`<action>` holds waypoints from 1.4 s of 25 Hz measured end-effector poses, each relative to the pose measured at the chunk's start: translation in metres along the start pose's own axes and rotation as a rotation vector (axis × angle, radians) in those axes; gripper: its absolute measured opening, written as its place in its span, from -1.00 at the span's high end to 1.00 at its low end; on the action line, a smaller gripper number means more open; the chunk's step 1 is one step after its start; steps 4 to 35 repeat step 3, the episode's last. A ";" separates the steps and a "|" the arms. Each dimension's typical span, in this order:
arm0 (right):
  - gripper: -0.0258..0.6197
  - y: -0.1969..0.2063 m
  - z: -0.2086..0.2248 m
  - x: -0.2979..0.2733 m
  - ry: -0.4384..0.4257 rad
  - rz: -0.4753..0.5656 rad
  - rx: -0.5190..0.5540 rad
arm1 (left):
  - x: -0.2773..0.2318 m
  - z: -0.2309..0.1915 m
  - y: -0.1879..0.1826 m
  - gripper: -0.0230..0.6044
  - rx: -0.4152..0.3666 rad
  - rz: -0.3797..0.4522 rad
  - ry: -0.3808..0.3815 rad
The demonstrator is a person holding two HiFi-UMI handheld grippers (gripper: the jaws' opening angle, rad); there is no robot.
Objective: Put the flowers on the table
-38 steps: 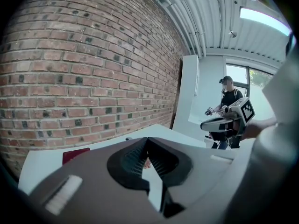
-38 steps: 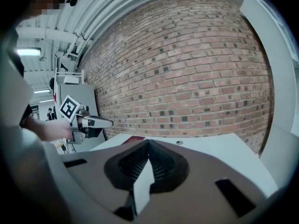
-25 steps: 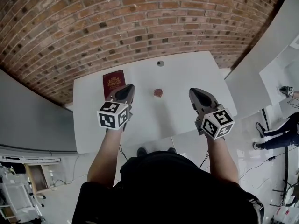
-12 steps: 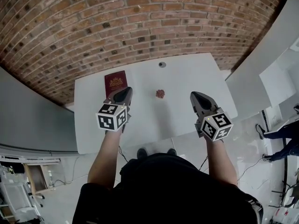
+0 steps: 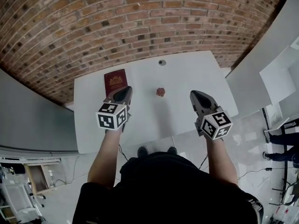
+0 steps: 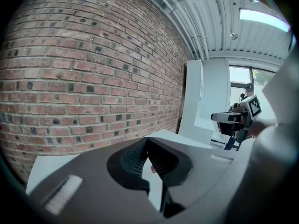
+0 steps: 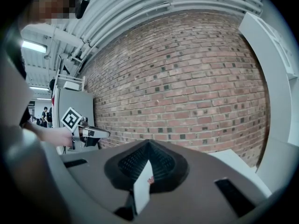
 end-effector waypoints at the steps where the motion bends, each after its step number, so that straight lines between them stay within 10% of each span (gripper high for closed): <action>1: 0.88 0.000 0.000 0.000 0.000 0.000 0.000 | 0.000 0.000 0.000 0.89 0.000 0.000 0.000; 35: 0.88 -0.001 0.000 0.000 0.000 0.001 0.002 | 0.000 0.000 0.000 0.89 -0.001 -0.001 0.000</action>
Point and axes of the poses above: the fingertips, and each gripper's own axes: x backward along the fingers, z to its right, y out of its underside, the point moved 9 cm from there along x, backward along the fingers
